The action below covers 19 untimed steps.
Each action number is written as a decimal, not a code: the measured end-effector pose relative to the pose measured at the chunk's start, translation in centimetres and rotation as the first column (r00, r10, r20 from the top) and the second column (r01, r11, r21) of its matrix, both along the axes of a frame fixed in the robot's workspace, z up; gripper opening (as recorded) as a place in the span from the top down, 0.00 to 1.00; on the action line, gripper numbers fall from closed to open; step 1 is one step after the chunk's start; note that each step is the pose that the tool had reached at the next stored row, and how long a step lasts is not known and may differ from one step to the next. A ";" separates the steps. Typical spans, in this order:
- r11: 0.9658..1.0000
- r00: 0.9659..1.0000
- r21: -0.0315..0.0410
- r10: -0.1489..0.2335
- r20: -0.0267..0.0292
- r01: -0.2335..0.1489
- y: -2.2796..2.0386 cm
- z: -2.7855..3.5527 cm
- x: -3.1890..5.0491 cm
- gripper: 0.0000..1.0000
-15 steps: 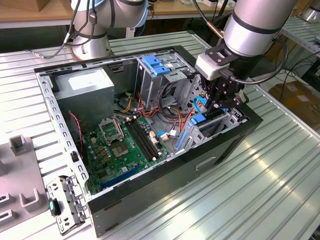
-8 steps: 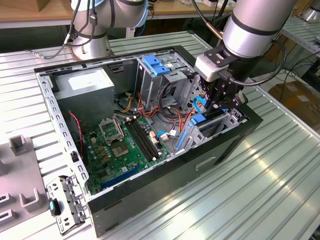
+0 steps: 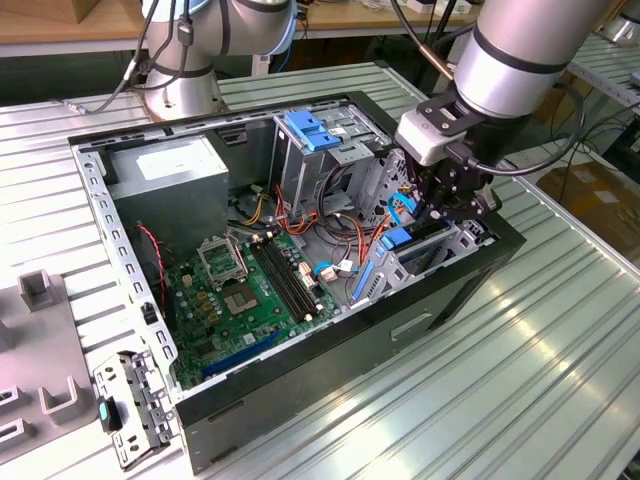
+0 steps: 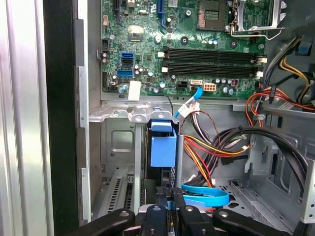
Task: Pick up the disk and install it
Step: 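Insert the second disk wire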
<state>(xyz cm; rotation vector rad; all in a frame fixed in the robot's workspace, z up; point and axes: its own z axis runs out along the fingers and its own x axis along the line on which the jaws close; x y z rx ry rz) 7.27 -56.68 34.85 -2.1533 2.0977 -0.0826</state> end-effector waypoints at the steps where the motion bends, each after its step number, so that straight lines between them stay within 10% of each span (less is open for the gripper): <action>1: 1.000 1.000 0.008 -0.001 0.000 0.001 -0.09 0.00 0.01 0.84; 3: 0.999 1.000 0.038 -0.003 -0.001 0.003 -0.24 0.00 0.02 0.84; 19: 0.999 1.000 0.043 -0.006 -0.001 0.006 -0.53 -0.01 0.13 0.84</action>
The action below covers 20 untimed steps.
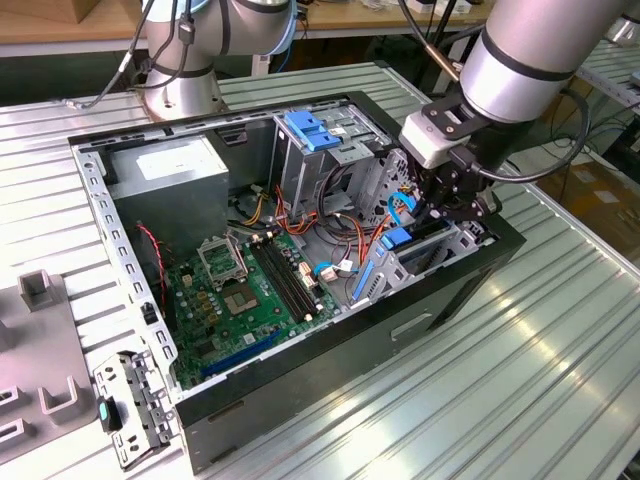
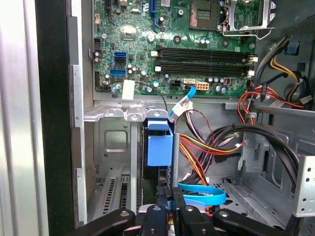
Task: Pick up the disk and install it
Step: 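Insert the second disk wire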
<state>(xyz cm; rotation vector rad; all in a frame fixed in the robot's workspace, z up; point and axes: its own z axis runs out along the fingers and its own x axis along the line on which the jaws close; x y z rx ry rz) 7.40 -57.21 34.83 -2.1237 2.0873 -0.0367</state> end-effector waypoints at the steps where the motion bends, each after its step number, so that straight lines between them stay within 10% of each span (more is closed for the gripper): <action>1: 1.000 1.000 0.003 0.000 0.000 0.000 -0.06 -0.01 0.00 0.84; 5: 1.000 1.000 0.026 -0.003 -0.001 0.003 -0.22 -0.08 0.00 0.84; 20: 1.000 1.000 0.027 -0.007 -0.002 0.007 -0.27 -0.13 0.14 0.84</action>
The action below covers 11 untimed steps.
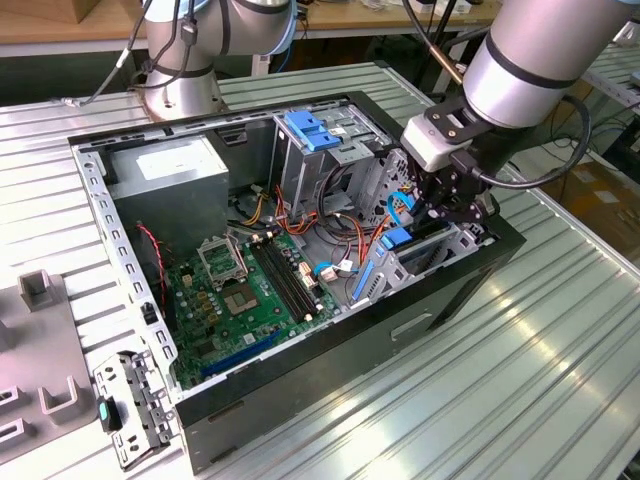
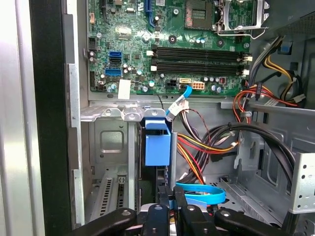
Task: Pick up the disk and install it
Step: 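Insert the second disk wire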
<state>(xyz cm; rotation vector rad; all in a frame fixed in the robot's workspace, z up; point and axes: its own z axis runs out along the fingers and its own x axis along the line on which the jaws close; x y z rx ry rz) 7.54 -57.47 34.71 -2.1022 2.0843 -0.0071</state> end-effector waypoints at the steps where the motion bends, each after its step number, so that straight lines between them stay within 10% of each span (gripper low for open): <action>1: 1.000 1.000 0.000 0.000 0.000 0.000 0.01 0.04 0.00 0.84; 11: 1.000 1.000 0.000 0.000 0.000 0.000 0.00 0.05 0.12 0.84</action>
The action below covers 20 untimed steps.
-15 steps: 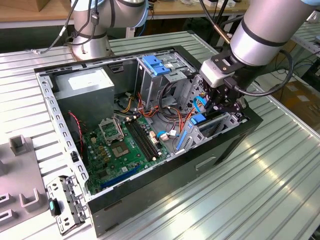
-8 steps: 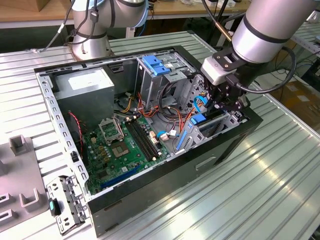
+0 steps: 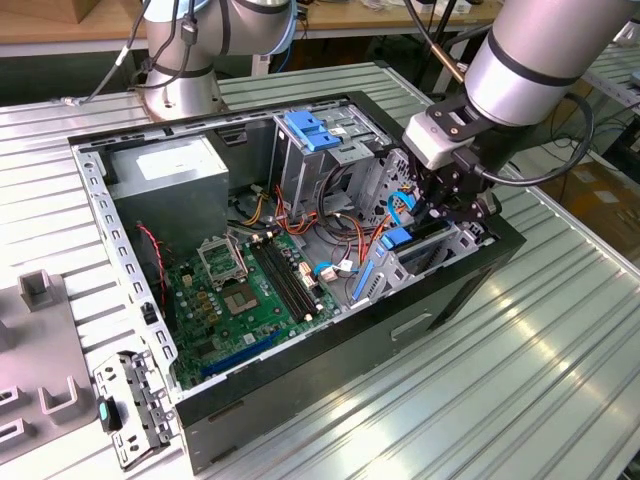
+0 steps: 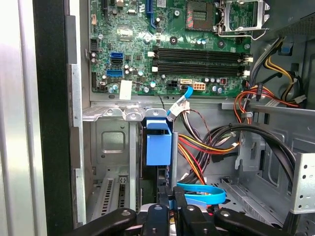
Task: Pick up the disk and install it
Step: 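Insert the second disk wire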
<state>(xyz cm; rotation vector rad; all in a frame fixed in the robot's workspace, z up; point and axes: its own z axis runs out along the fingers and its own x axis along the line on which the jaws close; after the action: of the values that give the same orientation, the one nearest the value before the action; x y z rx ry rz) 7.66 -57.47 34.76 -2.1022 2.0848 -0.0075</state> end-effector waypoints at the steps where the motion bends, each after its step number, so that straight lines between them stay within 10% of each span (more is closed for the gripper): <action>1: 1.000 1.000 0.000 0.000 0.000 0.000 0.00 -0.01 0.01 0.84; 20: 1.000 1.000 0.000 0.000 0.000 0.000 -0.05 -0.12 0.35 0.84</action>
<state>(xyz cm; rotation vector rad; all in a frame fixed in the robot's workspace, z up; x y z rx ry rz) 8.02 -57.53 34.63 -2.1021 2.0847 -0.0077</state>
